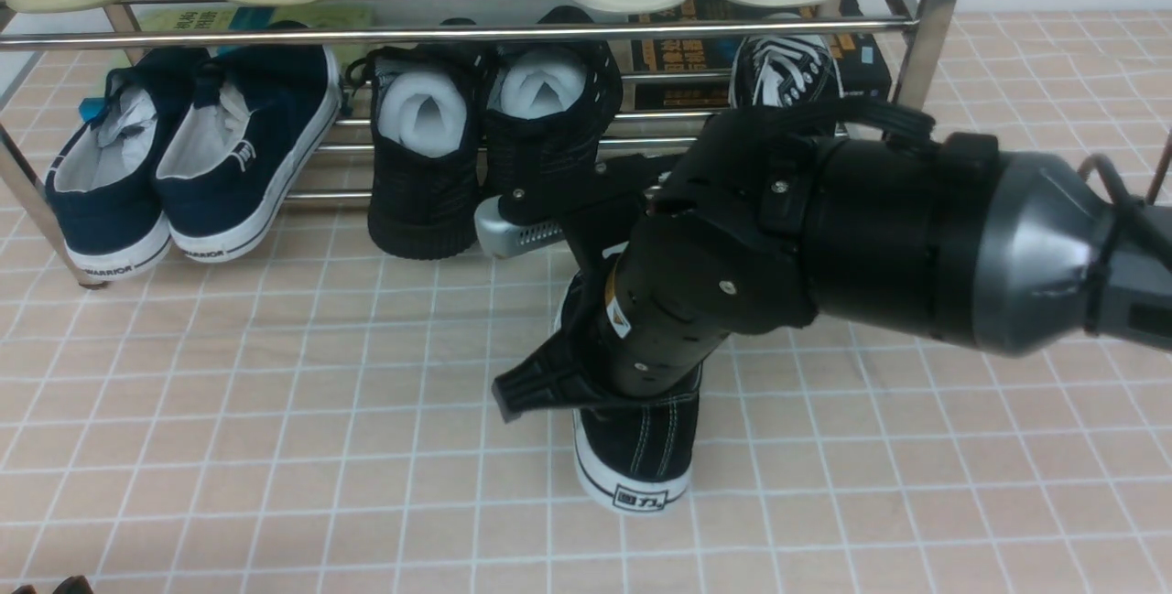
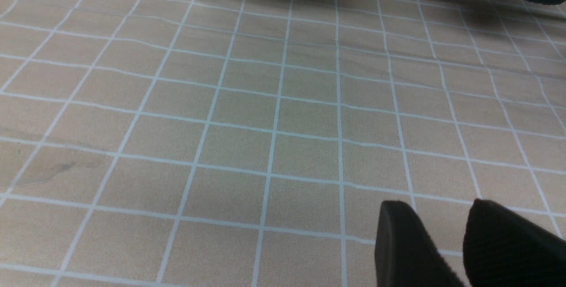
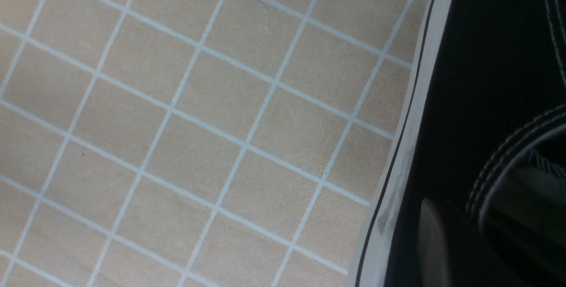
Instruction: Take the shoes off the shelf from the light coffee tablecloth by hand.
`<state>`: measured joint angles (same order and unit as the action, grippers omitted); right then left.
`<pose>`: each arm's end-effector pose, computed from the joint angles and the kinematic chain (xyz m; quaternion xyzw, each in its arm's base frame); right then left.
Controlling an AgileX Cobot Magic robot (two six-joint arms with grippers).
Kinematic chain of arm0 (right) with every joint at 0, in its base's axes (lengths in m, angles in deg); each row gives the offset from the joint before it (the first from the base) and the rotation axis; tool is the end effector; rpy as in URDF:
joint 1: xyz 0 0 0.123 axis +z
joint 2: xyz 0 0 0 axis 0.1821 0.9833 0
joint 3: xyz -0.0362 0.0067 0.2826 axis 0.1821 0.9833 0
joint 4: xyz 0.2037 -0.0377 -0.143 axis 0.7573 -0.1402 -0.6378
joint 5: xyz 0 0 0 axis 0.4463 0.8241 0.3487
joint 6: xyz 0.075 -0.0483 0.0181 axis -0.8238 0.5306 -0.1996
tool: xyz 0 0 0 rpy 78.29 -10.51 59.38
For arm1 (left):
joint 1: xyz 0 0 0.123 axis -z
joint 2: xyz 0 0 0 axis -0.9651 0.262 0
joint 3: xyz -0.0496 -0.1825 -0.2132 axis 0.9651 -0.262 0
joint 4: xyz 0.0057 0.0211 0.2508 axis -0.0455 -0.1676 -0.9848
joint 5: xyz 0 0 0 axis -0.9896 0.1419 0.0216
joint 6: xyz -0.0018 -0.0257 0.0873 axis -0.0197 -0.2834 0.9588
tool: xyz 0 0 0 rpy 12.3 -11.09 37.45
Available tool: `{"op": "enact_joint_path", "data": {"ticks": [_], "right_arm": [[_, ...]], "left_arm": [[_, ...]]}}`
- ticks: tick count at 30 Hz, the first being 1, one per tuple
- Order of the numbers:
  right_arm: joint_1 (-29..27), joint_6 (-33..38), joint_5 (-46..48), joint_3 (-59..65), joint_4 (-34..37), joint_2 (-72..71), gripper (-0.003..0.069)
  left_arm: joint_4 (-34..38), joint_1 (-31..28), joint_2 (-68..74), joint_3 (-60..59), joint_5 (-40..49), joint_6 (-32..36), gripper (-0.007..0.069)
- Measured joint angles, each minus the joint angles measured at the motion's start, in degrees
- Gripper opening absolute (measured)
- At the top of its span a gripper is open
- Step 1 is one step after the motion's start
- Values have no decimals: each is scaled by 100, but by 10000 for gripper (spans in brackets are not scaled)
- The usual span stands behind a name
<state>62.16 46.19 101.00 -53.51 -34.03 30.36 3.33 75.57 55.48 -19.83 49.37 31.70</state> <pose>0.2545 0.3089 0.2553 -0.1823 0.9523 0.1226 0.2120 0.0517 0.0018 0.1719 -0.0574 0.8082 -0.0333 0.5851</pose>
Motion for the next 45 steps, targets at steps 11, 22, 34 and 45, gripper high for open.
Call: {"op": "enact_joint_path", "data": {"ticks": [11,22,34,45], "right_arm": [[0,612,188,-11,607,-5,197],[-340,1193,1116,-736,464,-5,212],[-1910,1599,1341,-1432,415,-5,-14],[-2490,1599,609,-1434,280,143,158]], "left_arm": [[0,0,0,0,0,0,240],[0,0,0,0,0,0,240],[0,0,0,0,0,0,240],[0,0,0,0,0,0,240]]}}
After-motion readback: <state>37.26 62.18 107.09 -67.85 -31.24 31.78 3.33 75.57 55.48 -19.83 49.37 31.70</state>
